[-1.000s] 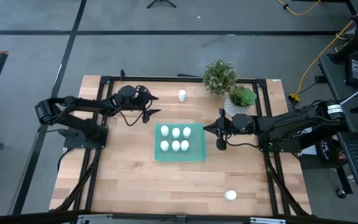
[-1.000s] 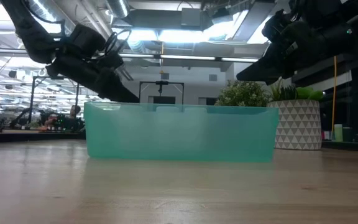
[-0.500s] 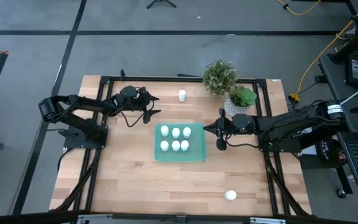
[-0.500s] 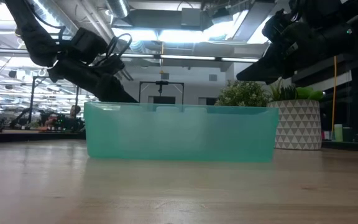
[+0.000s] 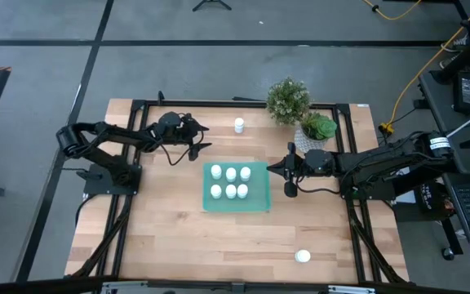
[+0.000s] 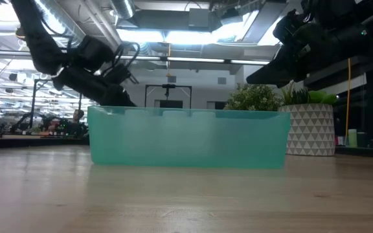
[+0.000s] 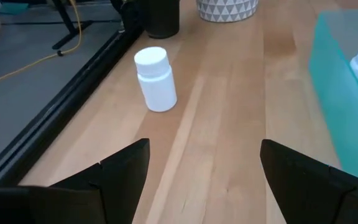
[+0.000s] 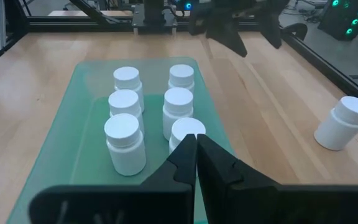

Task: Pick and place pill bottles into a basket
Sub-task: Put the white pill bottle into the blue bin

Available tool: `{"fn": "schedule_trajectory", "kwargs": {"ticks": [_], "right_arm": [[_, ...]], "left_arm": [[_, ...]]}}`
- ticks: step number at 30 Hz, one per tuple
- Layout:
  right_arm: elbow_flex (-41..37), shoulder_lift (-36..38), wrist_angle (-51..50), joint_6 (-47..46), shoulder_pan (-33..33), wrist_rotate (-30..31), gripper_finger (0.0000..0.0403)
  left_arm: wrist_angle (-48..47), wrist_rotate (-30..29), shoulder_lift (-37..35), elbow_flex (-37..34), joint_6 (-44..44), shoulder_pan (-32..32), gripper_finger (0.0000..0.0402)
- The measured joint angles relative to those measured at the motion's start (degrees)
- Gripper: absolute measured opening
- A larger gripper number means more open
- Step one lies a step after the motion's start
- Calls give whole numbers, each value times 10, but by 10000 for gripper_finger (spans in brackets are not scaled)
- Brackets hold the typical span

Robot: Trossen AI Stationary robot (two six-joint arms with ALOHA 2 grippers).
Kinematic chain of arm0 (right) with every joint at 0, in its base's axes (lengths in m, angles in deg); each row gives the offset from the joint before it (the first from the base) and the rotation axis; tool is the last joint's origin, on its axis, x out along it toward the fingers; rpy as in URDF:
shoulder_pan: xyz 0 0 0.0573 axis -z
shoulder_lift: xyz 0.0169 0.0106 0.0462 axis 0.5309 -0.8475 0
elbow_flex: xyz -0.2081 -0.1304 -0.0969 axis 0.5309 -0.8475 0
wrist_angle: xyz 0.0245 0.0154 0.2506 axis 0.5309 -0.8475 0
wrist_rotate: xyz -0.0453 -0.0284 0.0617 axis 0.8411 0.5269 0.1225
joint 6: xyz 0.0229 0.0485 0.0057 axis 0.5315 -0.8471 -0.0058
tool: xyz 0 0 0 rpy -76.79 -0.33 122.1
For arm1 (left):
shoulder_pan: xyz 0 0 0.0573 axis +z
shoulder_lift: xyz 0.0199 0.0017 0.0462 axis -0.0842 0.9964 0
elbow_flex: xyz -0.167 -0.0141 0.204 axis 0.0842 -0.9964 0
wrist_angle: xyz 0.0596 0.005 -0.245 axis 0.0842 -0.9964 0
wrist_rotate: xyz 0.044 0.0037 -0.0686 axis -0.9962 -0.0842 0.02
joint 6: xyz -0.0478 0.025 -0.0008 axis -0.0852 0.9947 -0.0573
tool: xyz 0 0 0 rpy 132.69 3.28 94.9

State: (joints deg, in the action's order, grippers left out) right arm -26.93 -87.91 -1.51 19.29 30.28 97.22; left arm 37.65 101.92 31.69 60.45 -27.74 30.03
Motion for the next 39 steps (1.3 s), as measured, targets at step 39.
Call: {"fn": "schedule_trajectory", "kwargs": {"ticks": [39], "right_arm": [[0,0,-2,30,1,0,16]], "left_arm": [[83,163,322,233,42,50,299]]}}
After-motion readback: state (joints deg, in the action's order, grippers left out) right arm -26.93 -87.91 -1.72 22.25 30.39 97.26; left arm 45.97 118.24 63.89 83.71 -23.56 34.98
